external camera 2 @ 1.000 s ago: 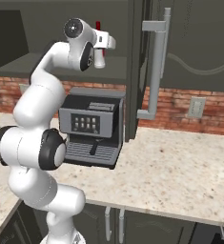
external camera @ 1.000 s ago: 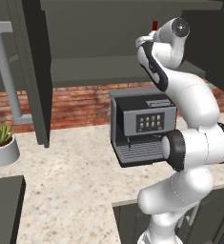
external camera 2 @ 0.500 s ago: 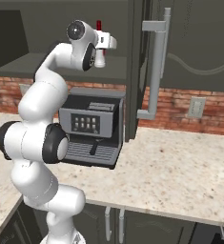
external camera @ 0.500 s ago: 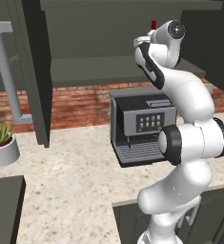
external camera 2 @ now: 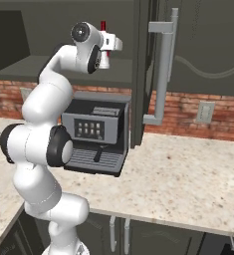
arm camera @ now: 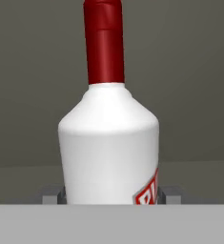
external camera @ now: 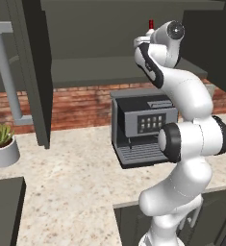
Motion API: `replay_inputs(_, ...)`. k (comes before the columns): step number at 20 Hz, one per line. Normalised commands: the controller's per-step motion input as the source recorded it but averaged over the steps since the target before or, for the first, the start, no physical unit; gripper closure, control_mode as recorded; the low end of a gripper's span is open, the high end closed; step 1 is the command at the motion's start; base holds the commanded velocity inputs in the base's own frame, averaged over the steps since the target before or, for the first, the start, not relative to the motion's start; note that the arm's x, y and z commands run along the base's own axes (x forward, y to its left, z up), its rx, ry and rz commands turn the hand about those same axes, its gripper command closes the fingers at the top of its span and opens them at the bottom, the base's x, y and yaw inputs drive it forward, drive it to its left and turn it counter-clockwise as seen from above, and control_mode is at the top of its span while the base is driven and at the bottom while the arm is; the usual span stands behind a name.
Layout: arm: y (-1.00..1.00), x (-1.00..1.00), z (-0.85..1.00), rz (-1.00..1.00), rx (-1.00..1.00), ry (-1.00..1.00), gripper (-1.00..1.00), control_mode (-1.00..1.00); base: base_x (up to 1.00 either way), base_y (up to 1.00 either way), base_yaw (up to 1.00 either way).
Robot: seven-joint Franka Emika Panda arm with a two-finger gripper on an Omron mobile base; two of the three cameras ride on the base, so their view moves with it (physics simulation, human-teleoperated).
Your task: Open the cabinet directly in front. Then move the liquor and the mug to the dining counter with the jar on it.
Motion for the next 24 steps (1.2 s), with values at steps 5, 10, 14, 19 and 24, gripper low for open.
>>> replay_inputs(5, 0.0, 0.0, 0.0, 0.0, 0.0, 0.0, 1.0, -1.0, 0.0, 0.0, 0.0)
replay_inputs(10, 0.0, 0.0, 0.03, 0.0, 0.0, -0.05, 1.0, -1.0, 0.0, 0.0, 0.0)
replay_inputs(14, 0.0, -0.02, 0.17, 0.0, 0.03, -0.16, 1.0, -1.0, 0.0, 0.0, 0.0)
replay_inputs(19, 0.0, 0.0, 0.0, 0.0, 0.0, -0.02, 1.0, -1.0, 0.0, 0.0, 0.0)
replay_inputs(24, -0.12, -0.65, 0.01, 0.0, 0.01, -0.07, 1.0, -1.0, 0.0, 0.0, 0.0)
